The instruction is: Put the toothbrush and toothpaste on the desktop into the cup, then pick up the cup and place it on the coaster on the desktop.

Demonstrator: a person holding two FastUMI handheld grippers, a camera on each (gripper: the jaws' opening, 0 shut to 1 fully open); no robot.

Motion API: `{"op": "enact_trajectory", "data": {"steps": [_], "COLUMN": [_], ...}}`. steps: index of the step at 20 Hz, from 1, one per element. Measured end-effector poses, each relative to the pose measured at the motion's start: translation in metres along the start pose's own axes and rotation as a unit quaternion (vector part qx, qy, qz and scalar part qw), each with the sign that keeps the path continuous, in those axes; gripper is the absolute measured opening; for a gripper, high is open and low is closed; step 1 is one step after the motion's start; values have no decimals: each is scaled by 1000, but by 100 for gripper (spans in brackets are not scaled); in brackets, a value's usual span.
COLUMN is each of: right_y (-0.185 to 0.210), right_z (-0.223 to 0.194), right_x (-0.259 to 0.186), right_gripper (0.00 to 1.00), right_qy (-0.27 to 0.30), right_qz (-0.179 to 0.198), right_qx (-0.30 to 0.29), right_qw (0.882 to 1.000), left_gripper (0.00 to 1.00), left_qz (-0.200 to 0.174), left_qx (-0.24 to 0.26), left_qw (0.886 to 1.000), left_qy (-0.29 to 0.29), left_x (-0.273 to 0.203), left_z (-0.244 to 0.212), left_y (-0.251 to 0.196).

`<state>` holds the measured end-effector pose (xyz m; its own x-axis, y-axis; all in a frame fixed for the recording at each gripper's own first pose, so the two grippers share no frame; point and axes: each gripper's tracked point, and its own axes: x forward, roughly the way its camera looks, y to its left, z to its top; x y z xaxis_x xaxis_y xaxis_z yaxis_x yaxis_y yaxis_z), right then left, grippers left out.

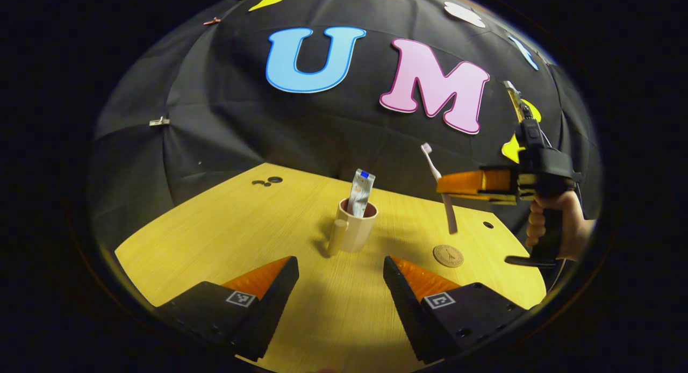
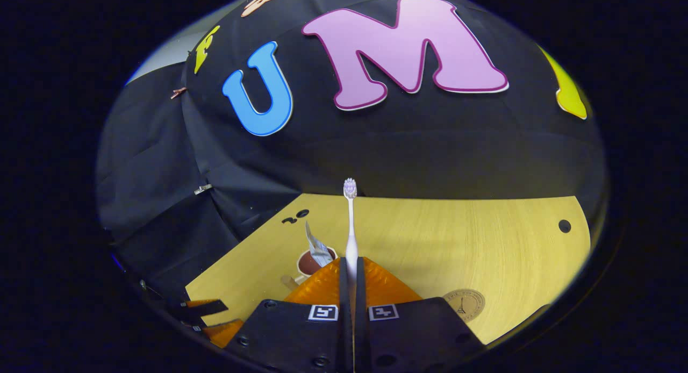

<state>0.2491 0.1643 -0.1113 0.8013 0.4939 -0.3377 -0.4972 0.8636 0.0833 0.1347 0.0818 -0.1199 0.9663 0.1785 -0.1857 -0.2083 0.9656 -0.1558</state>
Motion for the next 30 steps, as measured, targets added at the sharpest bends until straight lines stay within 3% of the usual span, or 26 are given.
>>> {"op": "enact_trajectory", "data": {"steps": [5, 15, 24, 26, 28, 29, 30], "right_y": [25, 23, 29, 21, 7, -1, -11], "right_z": [15, -2, -46, -46, -43, -37, -34], "right_x": [56, 114, 115, 105, 95, 88, 81], "right_gripper": [6, 6, 8, 14, 48, 71, 73], "right_qy": [-57, -90, -126, -126, -125, -127, -130], "right_qz": [14, 18, 12, 1, -10, -15, -23], "right_qx": [34, 75, 23, 8, 13, 18, 22], "right_qw": [998, 993, 992, 992, 992, 992, 991], "left_gripper": [97, 98, 97, 97, 97, 97, 97], "left_qz": [16, 51, 48, 44, 38, 35, 31], "left_qx": [-22, -64, -60, -55, -49, -47, -43], "left_qw": [1000, 997, 997, 998, 998, 998, 999], "left_qy": [-8, -5, 0, 1, 0, -1, -3], "left_x": [-12, -6, 19, 20, 23, 25, 26], "left_z": [-3, -33, -49, -48, -46, -43, -39], "left_y": [17, 58, 63, 58, 54, 52, 50]}}
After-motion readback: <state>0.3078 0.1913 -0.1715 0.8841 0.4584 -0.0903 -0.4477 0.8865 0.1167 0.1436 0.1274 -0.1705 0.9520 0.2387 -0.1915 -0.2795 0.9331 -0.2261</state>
